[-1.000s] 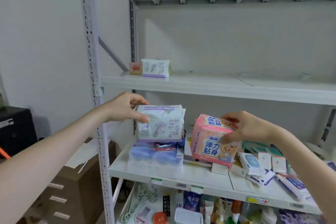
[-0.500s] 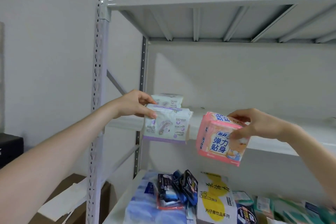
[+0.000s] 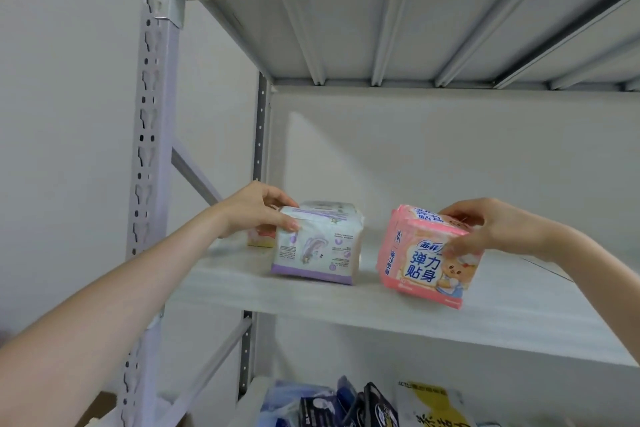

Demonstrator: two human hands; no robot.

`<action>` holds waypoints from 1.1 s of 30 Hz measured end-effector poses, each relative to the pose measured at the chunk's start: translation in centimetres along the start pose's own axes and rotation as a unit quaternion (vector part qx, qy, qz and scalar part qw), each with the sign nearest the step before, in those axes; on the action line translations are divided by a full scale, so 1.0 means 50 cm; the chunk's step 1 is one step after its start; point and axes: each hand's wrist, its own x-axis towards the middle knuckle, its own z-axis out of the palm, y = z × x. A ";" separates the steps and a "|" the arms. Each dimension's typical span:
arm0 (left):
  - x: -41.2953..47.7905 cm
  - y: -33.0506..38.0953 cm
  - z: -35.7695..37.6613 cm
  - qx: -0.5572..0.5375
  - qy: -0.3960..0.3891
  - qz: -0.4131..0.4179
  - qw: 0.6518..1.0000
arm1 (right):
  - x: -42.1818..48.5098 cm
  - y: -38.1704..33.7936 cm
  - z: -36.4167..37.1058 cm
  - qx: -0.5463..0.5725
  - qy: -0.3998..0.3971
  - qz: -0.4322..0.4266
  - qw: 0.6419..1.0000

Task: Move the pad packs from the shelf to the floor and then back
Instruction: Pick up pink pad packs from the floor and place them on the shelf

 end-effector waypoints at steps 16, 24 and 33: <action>0.038 -0.025 -0.018 0.075 -0.057 0.064 0.994 | 0.064 0.006 0.048 0.013 0.036 0.025 0.999; 0.073 0.111 0.047 0.198 -0.110 0.167 0.960 | 0.039 -0.009 0.035 0.026 0.082 0.013 0.996; 0.149 0.212 0.153 0.248 -0.195 0.157 0.936 | 0.067 -0.005 0.004 0.019 0.075 -0.007 0.997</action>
